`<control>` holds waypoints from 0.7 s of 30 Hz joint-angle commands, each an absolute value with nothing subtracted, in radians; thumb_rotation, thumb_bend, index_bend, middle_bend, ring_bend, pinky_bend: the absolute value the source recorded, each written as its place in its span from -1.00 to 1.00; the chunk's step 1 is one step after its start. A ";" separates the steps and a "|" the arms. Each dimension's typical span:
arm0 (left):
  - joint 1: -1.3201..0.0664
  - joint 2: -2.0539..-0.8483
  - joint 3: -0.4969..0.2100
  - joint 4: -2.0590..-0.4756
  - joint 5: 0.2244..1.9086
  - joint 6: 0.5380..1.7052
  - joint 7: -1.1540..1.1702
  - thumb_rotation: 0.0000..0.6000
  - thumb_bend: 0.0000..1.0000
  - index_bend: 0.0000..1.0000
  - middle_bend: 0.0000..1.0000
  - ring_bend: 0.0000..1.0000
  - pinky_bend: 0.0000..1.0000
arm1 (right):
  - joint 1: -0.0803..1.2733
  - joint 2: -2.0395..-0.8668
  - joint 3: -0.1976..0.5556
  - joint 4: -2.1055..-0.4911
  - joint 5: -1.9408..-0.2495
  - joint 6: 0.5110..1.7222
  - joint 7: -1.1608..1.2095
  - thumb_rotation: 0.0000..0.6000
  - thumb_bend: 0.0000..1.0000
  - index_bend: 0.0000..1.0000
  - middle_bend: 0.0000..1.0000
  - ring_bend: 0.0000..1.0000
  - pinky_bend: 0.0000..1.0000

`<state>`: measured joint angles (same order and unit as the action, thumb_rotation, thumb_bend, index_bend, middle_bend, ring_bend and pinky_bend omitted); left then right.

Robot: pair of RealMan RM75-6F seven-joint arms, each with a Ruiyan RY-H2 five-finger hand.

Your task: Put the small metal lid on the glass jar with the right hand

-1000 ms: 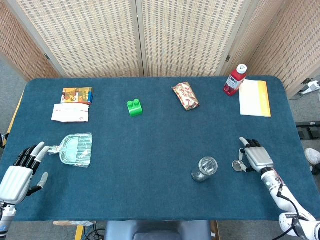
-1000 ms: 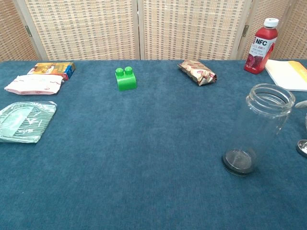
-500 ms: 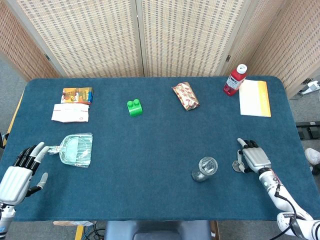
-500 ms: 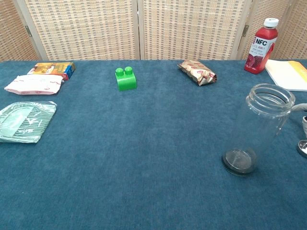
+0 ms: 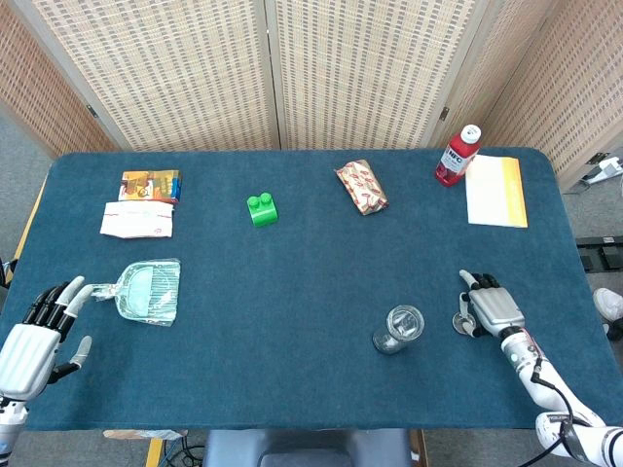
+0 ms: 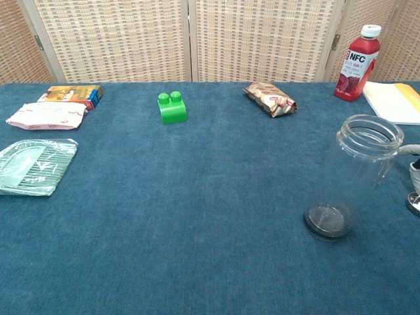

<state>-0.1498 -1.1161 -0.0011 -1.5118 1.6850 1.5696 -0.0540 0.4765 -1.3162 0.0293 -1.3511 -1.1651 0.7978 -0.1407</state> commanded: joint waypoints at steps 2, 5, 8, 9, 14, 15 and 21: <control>-0.150 -1.118 -0.002 -1.507 1.689 1.574 -0.057 1.00 -0.15 -1.00 -1.00 -1.00 -0.85 | 0.475 -1.313 0.024 -1.358 -1.168 0.803 -0.152 1.00 -0.31 0.28 -0.97 -1.00 -1.00; -0.149 -1.119 -0.001 -1.506 1.695 1.579 -0.058 1.00 -0.15 -1.00 -1.00 -1.00 -0.85 | 0.473 -1.310 0.018 -1.369 -1.168 0.810 -0.168 1.00 -0.31 0.33 -0.94 -1.00 -1.00; -0.147 -1.120 -0.001 -1.505 1.700 1.586 -0.058 1.00 -0.15 -1.00 -1.00 -1.00 -0.85 | 0.471 -1.305 0.015 -1.381 -1.166 0.821 -0.187 1.00 -0.31 0.37 -0.92 -1.00 -1.00; -0.147 -1.121 0.000 -1.505 1.701 1.589 -0.059 1.00 -0.15 -1.00 -1.00 -1.00 -0.85 | 0.470 -1.303 0.015 -1.387 -1.164 0.825 -0.195 1.00 -0.31 0.38 -0.91 -1.00 -1.00; -0.146 -1.123 -0.001 -1.503 1.703 1.591 -0.057 1.00 -0.15 -1.00 -1.00 -1.00 -0.85 | 0.470 -1.289 0.019 -1.414 -1.159 0.838 -0.207 1.00 -0.31 0.39 -0.90 -1.00 -1.00; -0.147 -1.123 -0.001 -1.502 1.702 1.590 -0.057 1.00 -0.15 -1.00 -1.00 -1.00 -0.85 | 0.470 -1.283 0.020 -1.425 -1.159 0.843 -0.211 1.00 -0.31 0.39 -0.90 -1.00 -1.00; -0.149 -1.125 -0.003 -1.501 1.700 1.587 -0.052 1.00 -0.15 -1.00 -1.00 -1.00 -0.85 | 0.468 -1.225 0.032 -1.515 -1.167 0.884 -0.230 1.00 -0.32 0.39 -0.90 -1.00 -1.00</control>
